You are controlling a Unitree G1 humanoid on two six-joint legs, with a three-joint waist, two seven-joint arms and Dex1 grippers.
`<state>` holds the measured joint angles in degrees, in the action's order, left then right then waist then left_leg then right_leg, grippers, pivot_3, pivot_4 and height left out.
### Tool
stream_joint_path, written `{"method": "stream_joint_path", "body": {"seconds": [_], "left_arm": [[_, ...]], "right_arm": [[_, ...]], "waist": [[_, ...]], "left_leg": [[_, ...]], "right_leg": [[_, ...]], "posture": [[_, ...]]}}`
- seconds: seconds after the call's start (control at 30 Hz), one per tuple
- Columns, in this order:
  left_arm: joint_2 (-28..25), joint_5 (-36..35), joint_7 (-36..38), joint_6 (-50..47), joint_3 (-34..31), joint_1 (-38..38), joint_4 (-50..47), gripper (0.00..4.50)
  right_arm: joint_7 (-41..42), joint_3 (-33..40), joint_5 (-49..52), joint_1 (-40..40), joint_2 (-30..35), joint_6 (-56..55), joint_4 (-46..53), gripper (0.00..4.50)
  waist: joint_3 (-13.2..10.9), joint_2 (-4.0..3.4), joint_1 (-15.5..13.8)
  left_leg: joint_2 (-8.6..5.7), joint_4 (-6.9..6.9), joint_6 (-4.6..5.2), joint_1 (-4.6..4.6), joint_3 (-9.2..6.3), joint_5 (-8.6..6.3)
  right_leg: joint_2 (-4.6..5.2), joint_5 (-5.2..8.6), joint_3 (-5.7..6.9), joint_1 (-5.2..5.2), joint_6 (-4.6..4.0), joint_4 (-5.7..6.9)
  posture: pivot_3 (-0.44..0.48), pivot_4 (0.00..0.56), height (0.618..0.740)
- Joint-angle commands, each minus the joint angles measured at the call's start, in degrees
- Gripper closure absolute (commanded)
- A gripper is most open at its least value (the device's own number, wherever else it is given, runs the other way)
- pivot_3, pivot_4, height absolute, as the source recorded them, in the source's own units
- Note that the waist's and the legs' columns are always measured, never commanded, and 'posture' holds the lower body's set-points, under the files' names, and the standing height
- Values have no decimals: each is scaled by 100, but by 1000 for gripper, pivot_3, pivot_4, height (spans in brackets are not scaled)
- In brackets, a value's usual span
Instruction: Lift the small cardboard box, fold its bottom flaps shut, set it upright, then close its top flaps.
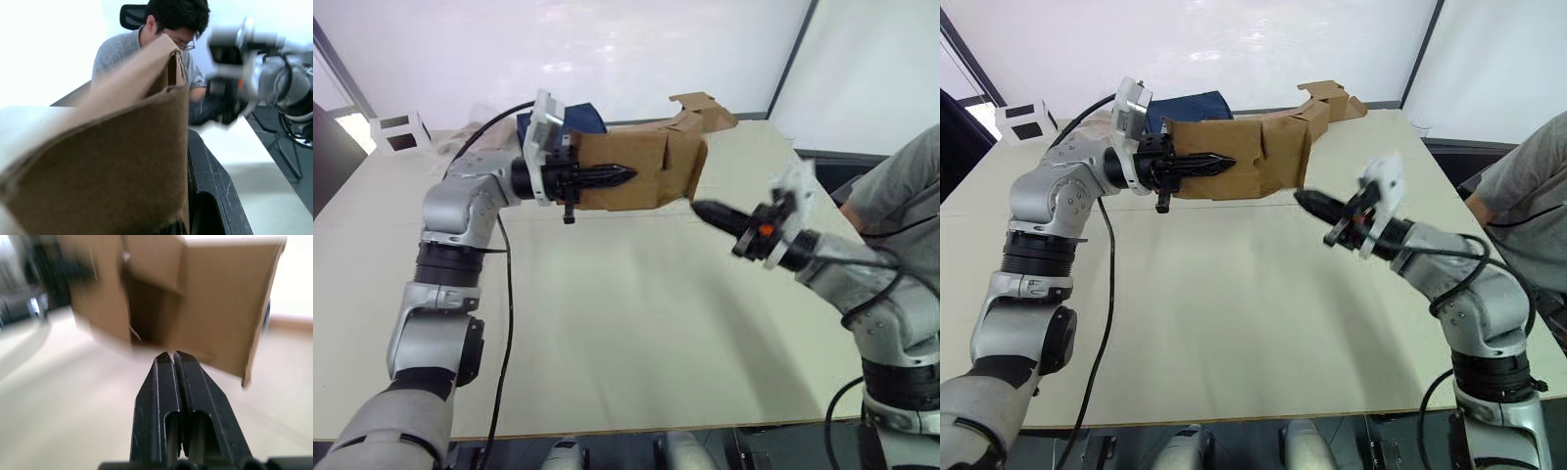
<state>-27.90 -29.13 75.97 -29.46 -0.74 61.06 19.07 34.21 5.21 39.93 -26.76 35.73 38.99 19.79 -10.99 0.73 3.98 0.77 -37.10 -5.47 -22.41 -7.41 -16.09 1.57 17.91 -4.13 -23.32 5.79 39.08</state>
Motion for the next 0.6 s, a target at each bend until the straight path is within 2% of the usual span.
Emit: {"method": "stream_joint_path", "body": {"seconds": [0.03, 0.27, 0.6], "left_arm": [[-23, -150, 37, -104, -55, 175, -200, 4500], [-34, -148, 51, -188, -55, 162, -235, 4500], [-99, -261, 82, -452, -43, 2, -522, 4500]], "right_arm": [[71, -269, -533, -153, -174, -504, -232, 4446], [241, -413, -714, -400, -636, -817, -562, 4446], [247, -196, -535, -613, -1114, -861, -642, 4446]], "waist": [[0, 0, 5], [0, 0, -3], [0, 0, 0]], "left_leg": [[0, 0, 0, 0, 0, 0], [1, 1, -7, 0, -1, 4], [1, 1, -7, 0, -2, 4]], "right_leg": [[-1, 0, 0, 0, 0, 1], [0, 0, 0, 0, 0, -1], [1, 0, 1, 0, 0, -1]], "posture": [[0, 150, 740], [0, 150, 740], [0, 150, 740]]}}
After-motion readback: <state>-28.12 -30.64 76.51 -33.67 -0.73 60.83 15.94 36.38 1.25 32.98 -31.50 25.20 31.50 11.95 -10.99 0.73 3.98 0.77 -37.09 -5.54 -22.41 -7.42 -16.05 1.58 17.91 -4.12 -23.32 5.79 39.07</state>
